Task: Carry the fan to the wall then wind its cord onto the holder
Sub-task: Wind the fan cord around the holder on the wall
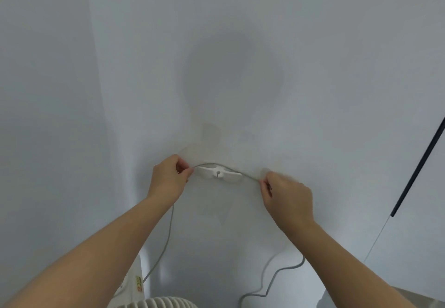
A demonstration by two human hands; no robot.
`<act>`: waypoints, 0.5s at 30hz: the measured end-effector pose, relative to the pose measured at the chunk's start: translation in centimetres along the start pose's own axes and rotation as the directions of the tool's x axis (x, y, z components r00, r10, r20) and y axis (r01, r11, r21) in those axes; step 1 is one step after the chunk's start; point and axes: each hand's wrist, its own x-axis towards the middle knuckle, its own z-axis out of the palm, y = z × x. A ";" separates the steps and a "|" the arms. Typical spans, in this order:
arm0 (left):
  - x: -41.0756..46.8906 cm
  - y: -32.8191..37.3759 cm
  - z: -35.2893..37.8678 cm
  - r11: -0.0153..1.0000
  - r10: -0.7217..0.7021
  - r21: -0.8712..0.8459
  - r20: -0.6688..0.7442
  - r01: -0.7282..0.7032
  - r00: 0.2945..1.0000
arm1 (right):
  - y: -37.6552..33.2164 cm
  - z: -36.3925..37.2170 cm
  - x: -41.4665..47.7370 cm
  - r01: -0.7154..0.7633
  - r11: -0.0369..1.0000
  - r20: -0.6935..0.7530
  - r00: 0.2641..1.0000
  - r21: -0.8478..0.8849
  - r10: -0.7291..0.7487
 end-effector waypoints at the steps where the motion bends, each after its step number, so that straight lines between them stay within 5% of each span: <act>1: -0.2 -0.1 0.2 1.000 -0.022 0.016 0.009 0.021 1.000 | -0.1 0.3 -0.3 0.009 1.000 0.046 0.999 -0.018 -0.008; 7: -0.9 -0.2 1.0 0.991 -0.075 0.115 0.125 0.060 0.989 | -1.6 2.6 -2.1 0.039 0.997 0.256 0.966 -0.063 -0.022; 15: -1.8 -0.4 1.5 0.993 0.024 0.115 0.147 -0.041 0.989 | -4.2 4.5 -2.8 0.080 0.988 0.388 0.921 -0.131 -0.023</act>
